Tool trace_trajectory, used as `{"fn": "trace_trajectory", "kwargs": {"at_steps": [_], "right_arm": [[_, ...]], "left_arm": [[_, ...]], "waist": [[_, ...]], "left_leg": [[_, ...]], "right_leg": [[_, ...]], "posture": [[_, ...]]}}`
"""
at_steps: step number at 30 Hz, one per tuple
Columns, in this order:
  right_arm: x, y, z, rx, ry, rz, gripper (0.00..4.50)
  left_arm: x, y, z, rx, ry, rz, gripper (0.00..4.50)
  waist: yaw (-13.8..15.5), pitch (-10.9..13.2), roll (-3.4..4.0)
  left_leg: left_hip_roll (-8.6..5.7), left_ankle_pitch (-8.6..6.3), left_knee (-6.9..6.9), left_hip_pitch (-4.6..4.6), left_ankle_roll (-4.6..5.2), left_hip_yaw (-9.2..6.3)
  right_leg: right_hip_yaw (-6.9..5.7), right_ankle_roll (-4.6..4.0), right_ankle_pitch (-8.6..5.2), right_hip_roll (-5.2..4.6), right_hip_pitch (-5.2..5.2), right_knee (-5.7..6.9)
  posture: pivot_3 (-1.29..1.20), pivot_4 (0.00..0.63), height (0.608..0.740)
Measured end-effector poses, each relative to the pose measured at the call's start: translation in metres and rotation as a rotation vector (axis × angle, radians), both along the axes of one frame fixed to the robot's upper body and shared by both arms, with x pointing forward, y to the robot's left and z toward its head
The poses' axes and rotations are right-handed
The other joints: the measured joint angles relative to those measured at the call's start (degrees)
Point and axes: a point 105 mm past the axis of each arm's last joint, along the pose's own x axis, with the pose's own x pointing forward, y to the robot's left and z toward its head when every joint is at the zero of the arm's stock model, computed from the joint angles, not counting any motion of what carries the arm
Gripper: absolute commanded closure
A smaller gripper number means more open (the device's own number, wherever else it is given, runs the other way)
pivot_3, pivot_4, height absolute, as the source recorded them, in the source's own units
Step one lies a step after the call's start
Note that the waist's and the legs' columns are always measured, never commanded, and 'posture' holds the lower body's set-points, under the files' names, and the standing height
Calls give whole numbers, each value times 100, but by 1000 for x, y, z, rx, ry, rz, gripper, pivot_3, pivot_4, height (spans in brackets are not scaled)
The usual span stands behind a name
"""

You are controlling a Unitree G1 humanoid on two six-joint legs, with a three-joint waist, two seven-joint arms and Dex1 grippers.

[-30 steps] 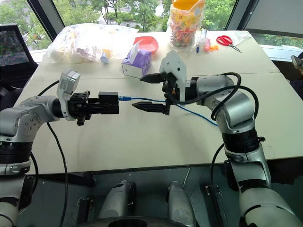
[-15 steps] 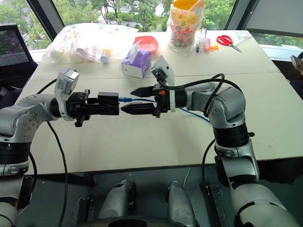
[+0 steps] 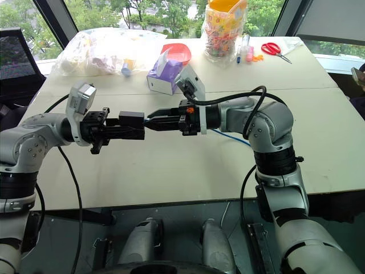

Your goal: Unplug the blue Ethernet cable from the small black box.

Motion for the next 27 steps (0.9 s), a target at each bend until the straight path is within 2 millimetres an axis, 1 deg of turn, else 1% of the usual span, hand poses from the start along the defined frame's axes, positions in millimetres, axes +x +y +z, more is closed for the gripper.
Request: {"fn": "trace_trajectory", "kwargs": {"at_steps": [9, 12, 13, 14, 27], "right_arm": [[-1, 0, -2, -15, 4, 11, 2979], [-1, 0, -4, -24, 4, 12, 3855], [-1, -1, -4, -25, 4, 10, 4341], [-2, -2, -4, -27, 4, 13, 4452], [-2, -2, -4, -27, 11, 26, 4452]], "left_arm": [[-1, -2, 0, -2, -2, -6, 3952], [-1, -2, 0, -2, -3, -8, 3952], [-2, -2, 0, -3, -4, -11, 3952], [-2, -2, 1, -5, -4, -14, 3952], [-5, -2, 0, -7, -3, -20, 3952]], "waist": [[-4, 0, 0], [-3, 0, 0], [-3, 0, 0], [-4, 0, 0], [-5, 0, 0]], "left_leg": [[0, 0, -1, 0, 0, 0], [0, 0, -1, 0, 0, 0], [0, 0, -1, -1, 0, 0], [0, 0, -1, -1, 0, 0], [0, 0, -1, -2, 0, 0]], "right_leg": [[0, 0, 0, 0, -1, 0], [0, 0, 0, 0, -1, 0], [0, 0, 0, 0, -2, 0], [0, 0, 0, 0, -2, 0], [0, 0, 0, 0, -3, -1]], "posture": [[0, 150, 735], [0, 150, 735], [0, 150, 735], [0, 150, 735], [0, 150, 735]]}}
